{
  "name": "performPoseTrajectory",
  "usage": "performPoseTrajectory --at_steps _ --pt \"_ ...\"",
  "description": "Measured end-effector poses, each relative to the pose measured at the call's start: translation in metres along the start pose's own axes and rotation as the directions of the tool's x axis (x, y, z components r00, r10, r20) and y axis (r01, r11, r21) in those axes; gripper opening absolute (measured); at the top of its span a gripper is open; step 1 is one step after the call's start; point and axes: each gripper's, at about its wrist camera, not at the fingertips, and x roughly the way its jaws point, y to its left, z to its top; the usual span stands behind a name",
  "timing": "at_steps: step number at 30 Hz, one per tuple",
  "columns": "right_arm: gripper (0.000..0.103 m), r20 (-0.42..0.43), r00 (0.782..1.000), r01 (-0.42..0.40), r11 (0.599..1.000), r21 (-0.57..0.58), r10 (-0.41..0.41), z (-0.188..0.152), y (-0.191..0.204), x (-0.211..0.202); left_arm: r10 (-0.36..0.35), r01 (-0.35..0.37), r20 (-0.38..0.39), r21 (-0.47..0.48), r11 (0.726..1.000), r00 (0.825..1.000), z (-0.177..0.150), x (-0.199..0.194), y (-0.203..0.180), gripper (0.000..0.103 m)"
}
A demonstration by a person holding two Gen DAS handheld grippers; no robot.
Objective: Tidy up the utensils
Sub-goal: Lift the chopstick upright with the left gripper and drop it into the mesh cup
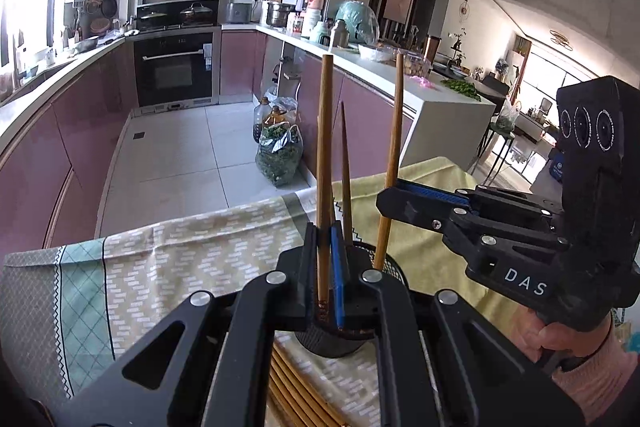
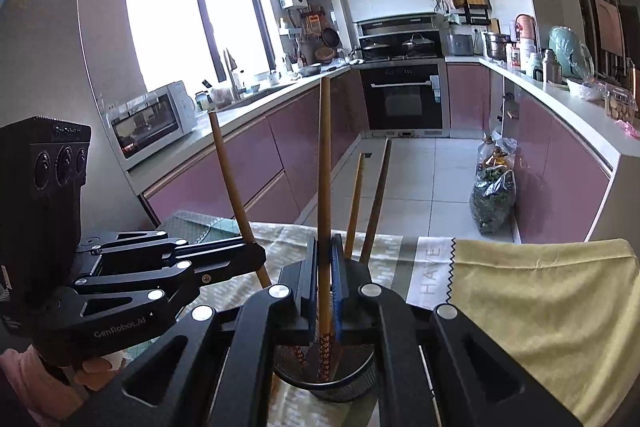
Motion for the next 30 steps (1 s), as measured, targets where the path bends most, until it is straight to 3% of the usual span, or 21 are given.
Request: performPoseTrajectory --at_steps 12,20,30 --pt "0.008 -0.128 0.991 0.038 0.998 0.055 -0.031 -0.014 -0.017 0.029 0.004 -0.004 -0.074 0.002 1.000 0.997 -0.004 0.030 0.012 0.008" --pt "0.019 -0.111 0.994 0.027 0.997 0.075 -0.019 -0.022 -0.016 0.027 0.017 -0.019 -0.064 -0.031 0.999 0.998 -0.010 0.027 0.018 0.017" --pt "0.033 -0.044 0.998 -0.038 0.999 -0.008 0.038 -0.034 0.019 -0.014 0.059 -0.058 0.030 -0.045 0.997 0.998 -0.040 -0.028 0.032 0.027"
